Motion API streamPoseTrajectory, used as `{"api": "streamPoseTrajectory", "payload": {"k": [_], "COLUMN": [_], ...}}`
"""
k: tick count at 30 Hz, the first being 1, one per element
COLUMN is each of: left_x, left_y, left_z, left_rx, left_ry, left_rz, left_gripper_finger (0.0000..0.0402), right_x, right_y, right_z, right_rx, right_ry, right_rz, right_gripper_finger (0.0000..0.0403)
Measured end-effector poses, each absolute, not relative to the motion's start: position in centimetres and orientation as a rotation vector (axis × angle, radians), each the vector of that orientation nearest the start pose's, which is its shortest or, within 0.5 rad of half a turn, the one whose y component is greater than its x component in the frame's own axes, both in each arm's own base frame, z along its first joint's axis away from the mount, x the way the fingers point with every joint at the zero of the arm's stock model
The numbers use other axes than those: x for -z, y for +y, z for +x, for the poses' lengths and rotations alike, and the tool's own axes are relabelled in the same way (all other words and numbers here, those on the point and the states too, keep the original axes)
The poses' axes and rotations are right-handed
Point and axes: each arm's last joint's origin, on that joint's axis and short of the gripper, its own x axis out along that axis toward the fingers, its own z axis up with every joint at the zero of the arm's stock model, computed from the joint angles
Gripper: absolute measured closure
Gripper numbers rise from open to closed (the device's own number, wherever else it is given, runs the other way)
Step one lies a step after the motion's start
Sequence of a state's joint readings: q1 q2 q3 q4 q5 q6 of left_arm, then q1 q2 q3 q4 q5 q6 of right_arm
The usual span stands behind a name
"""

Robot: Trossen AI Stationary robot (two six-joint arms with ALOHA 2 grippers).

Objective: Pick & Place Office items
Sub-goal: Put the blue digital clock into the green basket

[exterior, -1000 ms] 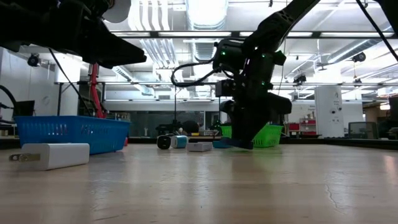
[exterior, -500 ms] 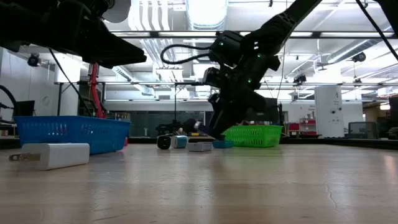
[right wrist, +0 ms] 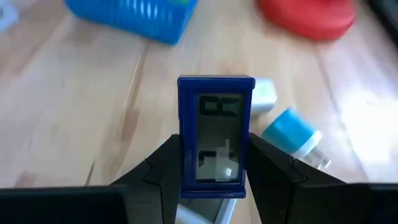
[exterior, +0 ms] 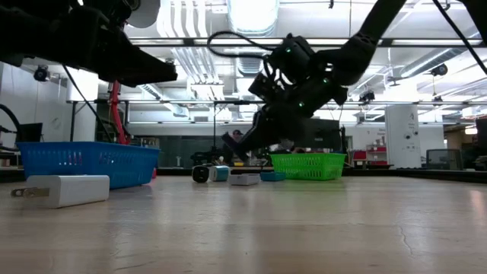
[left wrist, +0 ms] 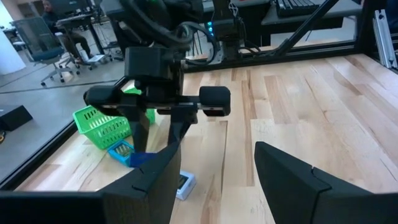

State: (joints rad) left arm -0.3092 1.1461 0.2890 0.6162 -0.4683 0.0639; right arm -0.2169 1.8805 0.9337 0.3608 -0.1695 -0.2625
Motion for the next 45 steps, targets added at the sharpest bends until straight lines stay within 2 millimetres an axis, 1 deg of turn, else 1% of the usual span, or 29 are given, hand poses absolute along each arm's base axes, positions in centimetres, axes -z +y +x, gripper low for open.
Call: {"api": "streamPoseTrajectory", "payload": {"k": [6, 11, 15, 24, 28, 36, 40, 45], "left_x": [-17.6, -17.6, -17.6, -17.7, -17.7, -17.7, -17.7, -17.7], "left_y": [-5.1, -5.1, -5.1, -5.1, -5.1, -5.1, -5.2, -5.2], "left_z": [20.2, 20.2, 20.2, 20.2, 20.2, 20.2, 20.2, 20.2], "left_rx": [-0.151, -0.151, -0.151, -0.146, -0.142, -0.131, -0.128, -0.128], "left_ry": [0.223, 0.223, 0.223, 0.217, 0.217, 0.217, 0.217, 0.217], "left_rz": [0.153, 0.153, 0.153, 0.158, 0.157, 0.156, 0.155, 0.155], "left_gripper_finger": [0.0193, 0.0193, 0.0193, 0.0193, 0.0193, 0.0193, 0.0193, 0.0193], "right_x": [-14.2, -14.6, -14.6, -15.1, -15.4, -15.1, -14.9, -14.9], "right_y": [-7.5, -7.4, -7.3, -7.2, -7.1, -7.0, -7.0, -7.3], "right_z": [36.3, 35.7, 35.2, 35.1, 35.1, 34.8, 34.7, 34.6], "right_rx": [0.014, 0.037, 0.044, 0.042, -0.004, -0.031, 0.013, 0.12], "right_ry": [0.403, 0.248, 0.186, 0.121, 0.08, 0.088, 0.096, 0.105], "right_rz": [-0.138, -0.131, -0.125, -0.134, -0.14, -0.136, -0.128, -0.129], "right_gripper_finger": [0.0263, 0.0263, 0.0263, 0.0263, 0.0263, 0.0263, 0.0263, 0.0263]}}
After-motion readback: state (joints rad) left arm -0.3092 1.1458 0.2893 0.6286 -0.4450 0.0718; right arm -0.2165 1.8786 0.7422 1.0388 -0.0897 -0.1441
